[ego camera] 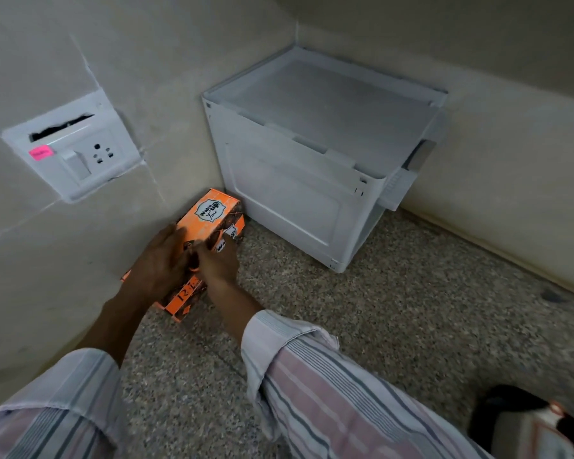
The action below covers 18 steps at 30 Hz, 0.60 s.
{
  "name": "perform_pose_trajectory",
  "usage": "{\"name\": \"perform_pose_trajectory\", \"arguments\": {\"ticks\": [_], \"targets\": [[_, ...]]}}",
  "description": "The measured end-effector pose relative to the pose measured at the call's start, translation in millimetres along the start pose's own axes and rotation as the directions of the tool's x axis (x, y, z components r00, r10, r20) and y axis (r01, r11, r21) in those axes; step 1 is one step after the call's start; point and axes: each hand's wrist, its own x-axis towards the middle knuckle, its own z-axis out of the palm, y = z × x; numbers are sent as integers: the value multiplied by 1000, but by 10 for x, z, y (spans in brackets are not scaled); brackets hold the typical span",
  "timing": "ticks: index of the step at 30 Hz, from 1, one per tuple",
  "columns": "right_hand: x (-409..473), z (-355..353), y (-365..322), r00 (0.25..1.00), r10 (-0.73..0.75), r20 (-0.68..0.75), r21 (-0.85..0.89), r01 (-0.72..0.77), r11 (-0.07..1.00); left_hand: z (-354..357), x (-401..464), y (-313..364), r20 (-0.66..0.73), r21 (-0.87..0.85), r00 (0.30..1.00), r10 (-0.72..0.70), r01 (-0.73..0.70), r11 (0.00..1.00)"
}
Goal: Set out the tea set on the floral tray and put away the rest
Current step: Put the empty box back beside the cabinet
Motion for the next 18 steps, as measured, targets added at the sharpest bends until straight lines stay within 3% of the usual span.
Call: {"name": "perform_pose_trajectory", "arguments": {"ticks": [9,18], "targets": [[-162,-773,107,997,-53,-49,-219,41,975,313,-260,612,-280,-64,949,144,-168,984],[-457,-2178,220,970,-123,-209,-577,-20,816,1147,-342,1534,-122,-306,973,196,-225,925]]}}
